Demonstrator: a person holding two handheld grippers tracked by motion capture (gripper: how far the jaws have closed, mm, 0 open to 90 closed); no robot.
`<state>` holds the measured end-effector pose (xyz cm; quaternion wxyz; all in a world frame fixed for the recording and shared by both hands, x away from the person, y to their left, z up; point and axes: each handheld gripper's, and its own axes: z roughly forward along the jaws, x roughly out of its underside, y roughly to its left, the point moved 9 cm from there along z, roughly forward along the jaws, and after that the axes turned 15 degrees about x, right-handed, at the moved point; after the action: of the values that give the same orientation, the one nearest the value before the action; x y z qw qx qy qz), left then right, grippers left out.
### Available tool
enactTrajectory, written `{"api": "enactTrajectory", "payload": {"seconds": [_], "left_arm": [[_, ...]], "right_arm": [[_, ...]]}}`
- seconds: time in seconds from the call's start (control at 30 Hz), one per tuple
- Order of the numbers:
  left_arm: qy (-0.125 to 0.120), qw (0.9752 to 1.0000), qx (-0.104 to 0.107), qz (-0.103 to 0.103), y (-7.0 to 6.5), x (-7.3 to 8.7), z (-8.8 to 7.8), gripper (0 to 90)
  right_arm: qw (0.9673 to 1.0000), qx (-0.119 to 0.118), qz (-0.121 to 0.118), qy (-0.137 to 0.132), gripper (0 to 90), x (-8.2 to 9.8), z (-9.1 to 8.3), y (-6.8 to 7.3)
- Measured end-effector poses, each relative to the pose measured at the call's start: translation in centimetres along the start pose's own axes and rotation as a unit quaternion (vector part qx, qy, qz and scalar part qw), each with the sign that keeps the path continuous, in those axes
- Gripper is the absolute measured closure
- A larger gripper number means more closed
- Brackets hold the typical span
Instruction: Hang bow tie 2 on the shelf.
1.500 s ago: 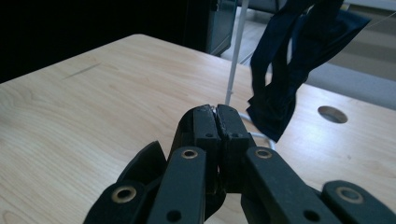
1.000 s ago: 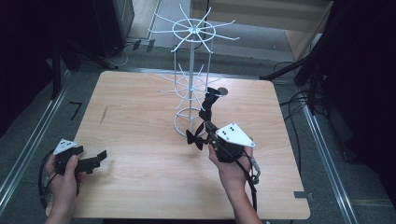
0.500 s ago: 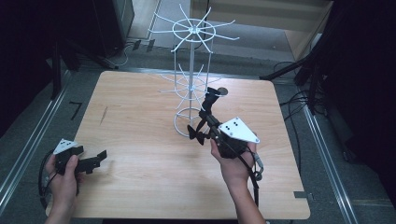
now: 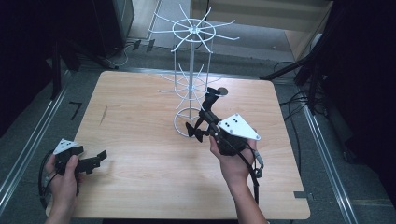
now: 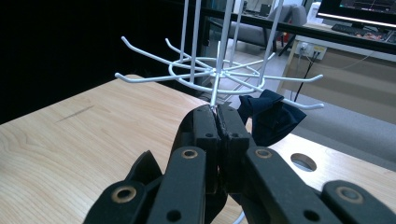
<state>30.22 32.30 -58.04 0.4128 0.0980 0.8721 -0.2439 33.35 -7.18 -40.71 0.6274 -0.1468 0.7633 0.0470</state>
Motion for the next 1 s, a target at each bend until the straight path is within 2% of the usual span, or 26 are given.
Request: {"api": "enactTrajectory", "payload": {"seconds": [0.53, 1.0], "left_arm": [[0.000, 1.0000, 0.000, 0.002, 0.0, 0.0, 0.0, 0.0], [0.000, 1.0000, 0.000, 0.001, 0.0, 0.0, 0.0, 0.0]], "right_arm": [[1.0000, -0.001, 0.004, -0.007, 89.4, -1.2, 0.1, -0.2], [0.9999, -0.003, -0.002, -0.014, 89.3, -2.5, 0.6, 0.0]]}}
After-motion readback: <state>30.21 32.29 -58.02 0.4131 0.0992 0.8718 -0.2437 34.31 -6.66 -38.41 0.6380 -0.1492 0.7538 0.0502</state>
